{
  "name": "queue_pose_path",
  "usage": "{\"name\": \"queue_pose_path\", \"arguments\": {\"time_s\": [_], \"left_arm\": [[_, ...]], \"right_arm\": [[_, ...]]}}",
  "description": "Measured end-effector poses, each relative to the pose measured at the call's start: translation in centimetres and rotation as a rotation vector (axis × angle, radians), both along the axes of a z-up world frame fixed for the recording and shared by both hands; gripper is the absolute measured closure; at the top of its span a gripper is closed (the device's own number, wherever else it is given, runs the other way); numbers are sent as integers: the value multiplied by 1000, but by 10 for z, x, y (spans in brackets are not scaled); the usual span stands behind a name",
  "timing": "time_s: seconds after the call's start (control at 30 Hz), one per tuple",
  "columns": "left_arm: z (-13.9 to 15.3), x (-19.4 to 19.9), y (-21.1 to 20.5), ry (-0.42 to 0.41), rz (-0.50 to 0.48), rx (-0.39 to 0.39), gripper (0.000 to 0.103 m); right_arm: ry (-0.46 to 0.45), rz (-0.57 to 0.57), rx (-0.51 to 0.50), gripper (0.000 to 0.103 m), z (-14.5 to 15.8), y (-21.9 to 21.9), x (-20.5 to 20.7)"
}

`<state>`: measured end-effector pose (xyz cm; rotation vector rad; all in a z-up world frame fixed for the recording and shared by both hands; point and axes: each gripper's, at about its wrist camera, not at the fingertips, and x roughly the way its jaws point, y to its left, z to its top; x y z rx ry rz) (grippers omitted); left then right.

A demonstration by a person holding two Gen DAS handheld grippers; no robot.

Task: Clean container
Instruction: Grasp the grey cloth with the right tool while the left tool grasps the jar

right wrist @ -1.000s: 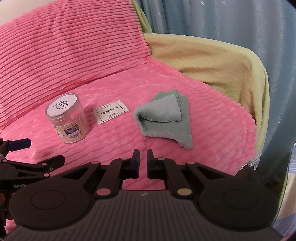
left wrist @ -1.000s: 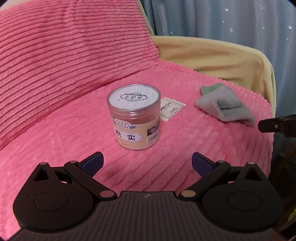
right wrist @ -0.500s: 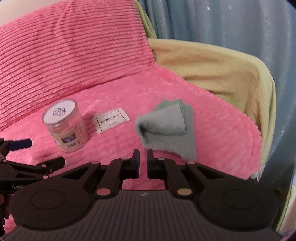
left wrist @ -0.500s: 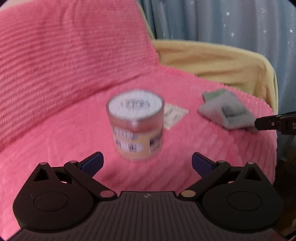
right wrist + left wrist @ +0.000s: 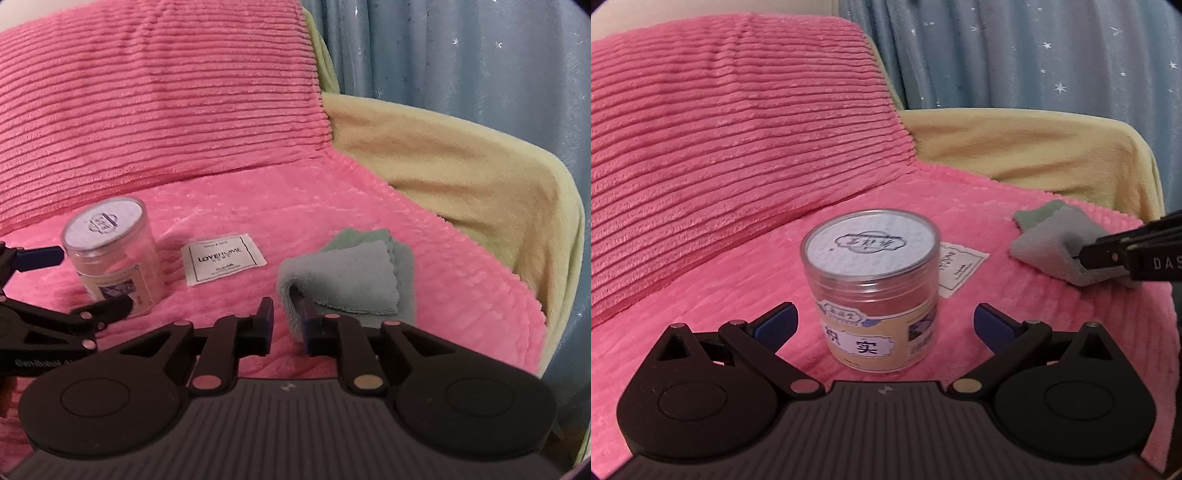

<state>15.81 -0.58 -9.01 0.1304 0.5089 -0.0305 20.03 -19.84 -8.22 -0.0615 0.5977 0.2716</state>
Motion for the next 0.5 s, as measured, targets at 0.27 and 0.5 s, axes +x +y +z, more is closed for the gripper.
{"name": "queue_pose_path", "arguments": {"time_s": [0.27,0.5], "left_arm": [[-7,9,1,-33,2,-13,1],[-12,17,2,-37,7,-17,1]], "right_arm": [[-2,-7,-5,89,-12,4,14],[-30,-16,-6,89,-12,2,16]]}}
